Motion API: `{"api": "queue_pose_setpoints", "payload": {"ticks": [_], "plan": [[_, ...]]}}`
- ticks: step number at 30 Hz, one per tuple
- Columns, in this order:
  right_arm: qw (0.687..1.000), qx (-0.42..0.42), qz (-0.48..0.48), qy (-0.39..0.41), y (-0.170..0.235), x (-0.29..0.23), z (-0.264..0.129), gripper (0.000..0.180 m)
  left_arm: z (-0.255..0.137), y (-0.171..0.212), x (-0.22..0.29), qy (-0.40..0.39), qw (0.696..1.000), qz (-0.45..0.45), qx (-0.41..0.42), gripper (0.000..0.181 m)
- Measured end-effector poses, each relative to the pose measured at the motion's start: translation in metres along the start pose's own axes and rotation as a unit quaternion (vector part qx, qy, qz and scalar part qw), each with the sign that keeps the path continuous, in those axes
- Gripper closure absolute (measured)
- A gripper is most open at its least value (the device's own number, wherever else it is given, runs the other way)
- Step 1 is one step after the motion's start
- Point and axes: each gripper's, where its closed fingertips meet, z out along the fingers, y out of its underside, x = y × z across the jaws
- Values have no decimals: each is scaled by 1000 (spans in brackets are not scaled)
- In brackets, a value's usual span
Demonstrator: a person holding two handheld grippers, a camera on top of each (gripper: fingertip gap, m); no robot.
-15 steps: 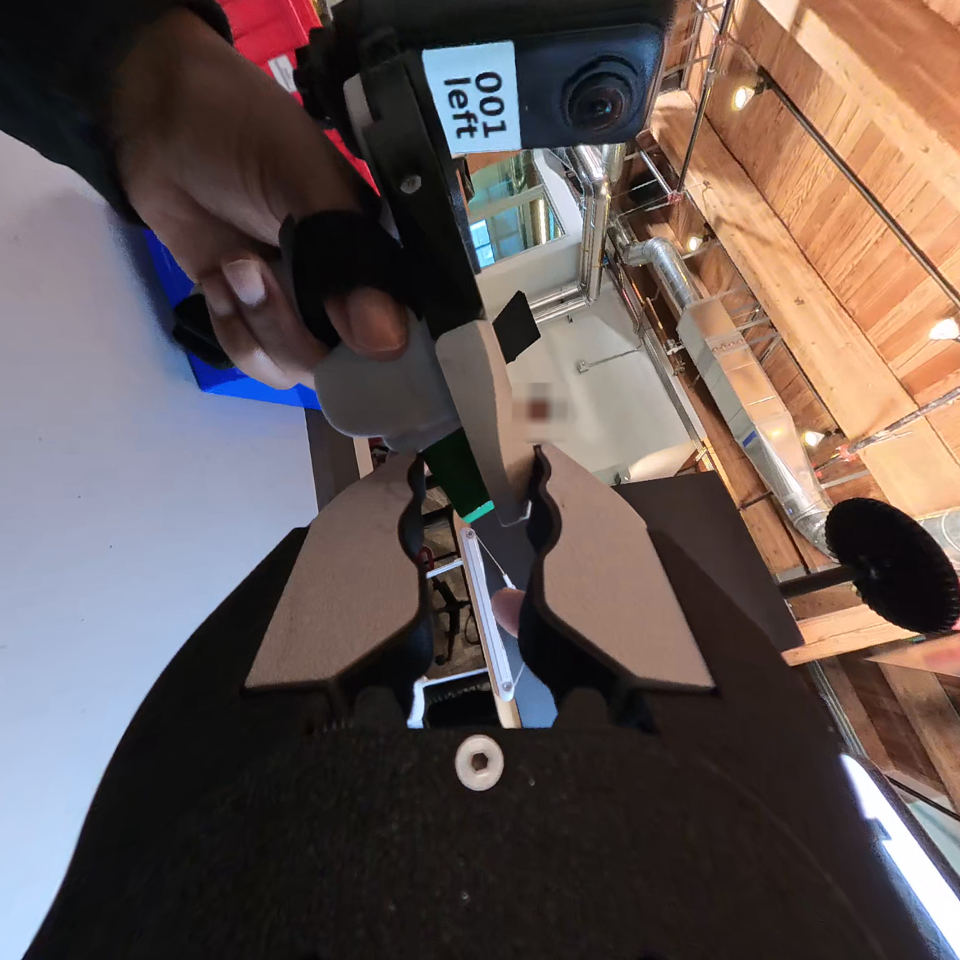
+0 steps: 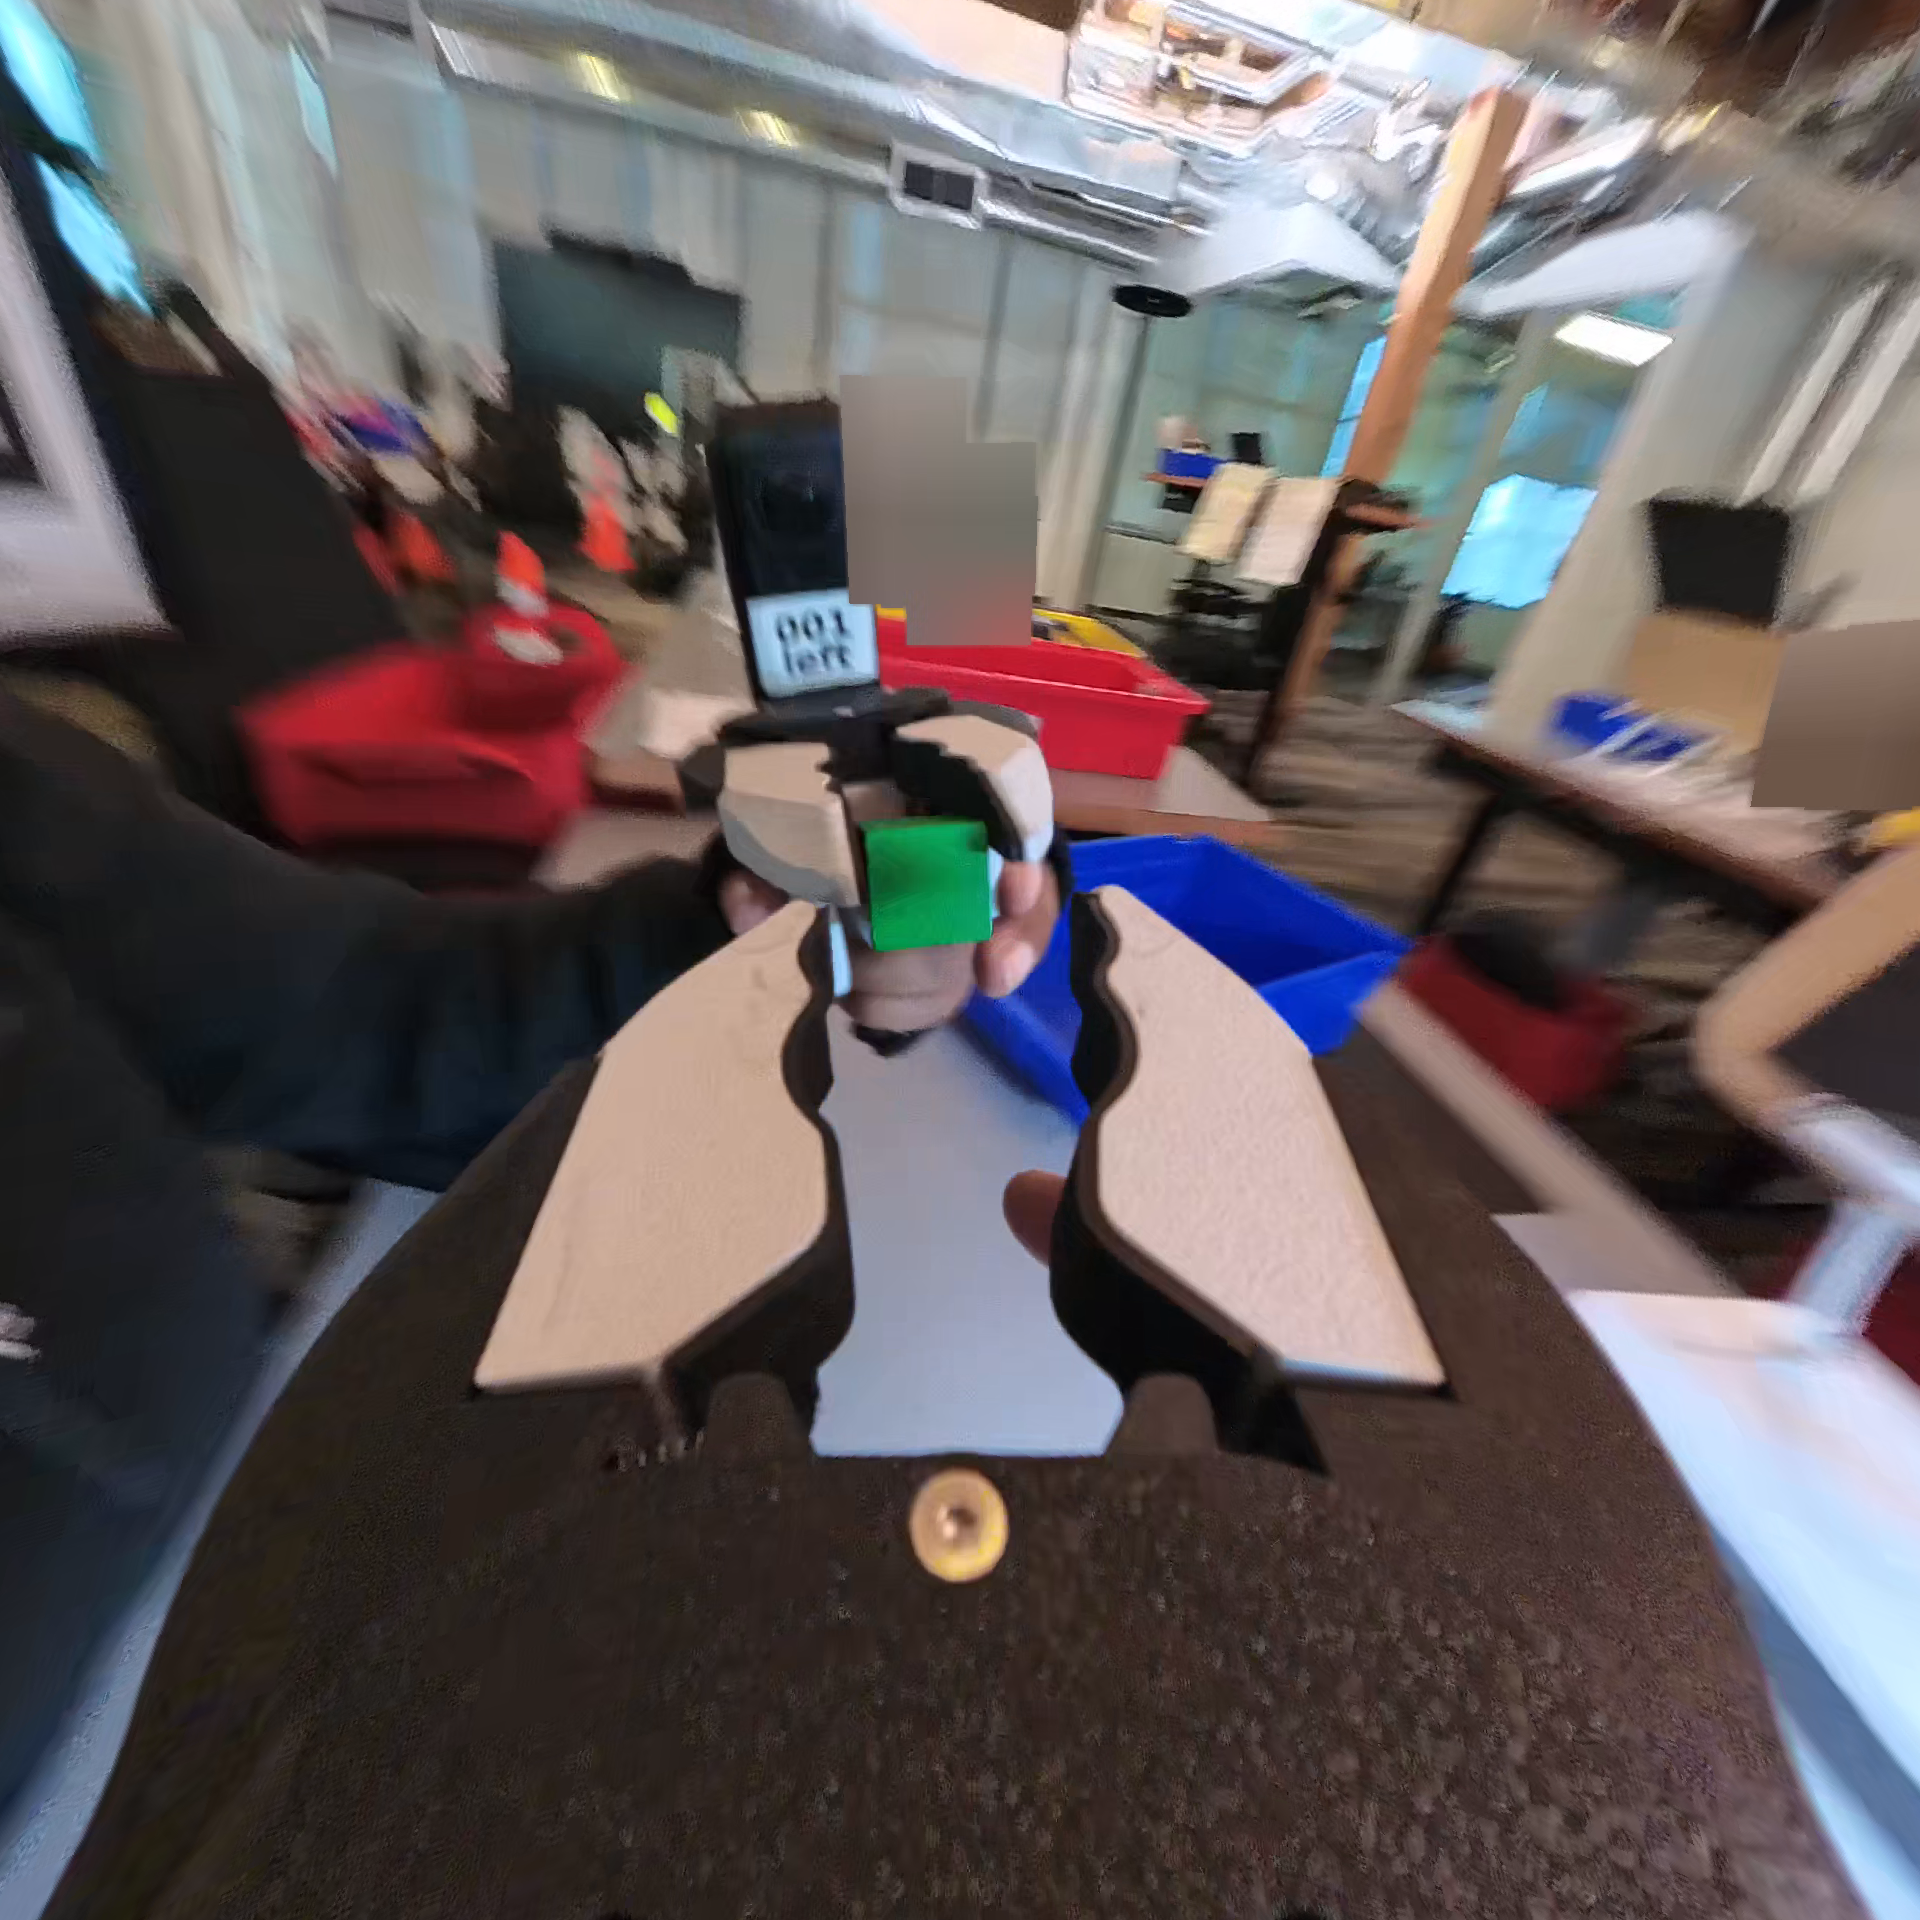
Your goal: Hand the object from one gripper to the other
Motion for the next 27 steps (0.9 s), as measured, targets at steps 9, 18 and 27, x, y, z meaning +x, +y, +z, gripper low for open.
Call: {"api": "queue_pose_setpoints", "payload": {"ticks": [9,18,27], "plan": [[945,44,281,-159,1,-17,12,134,-3,-11,16,-2,992,127,15,151],[942,-21,310,-126,30,-16,28,151,3,26,6,-86,893,409,-165,151],[998,-23,38,46,20,28,3,152,-3,12,-15,-85,985,119,-95,137]]}}
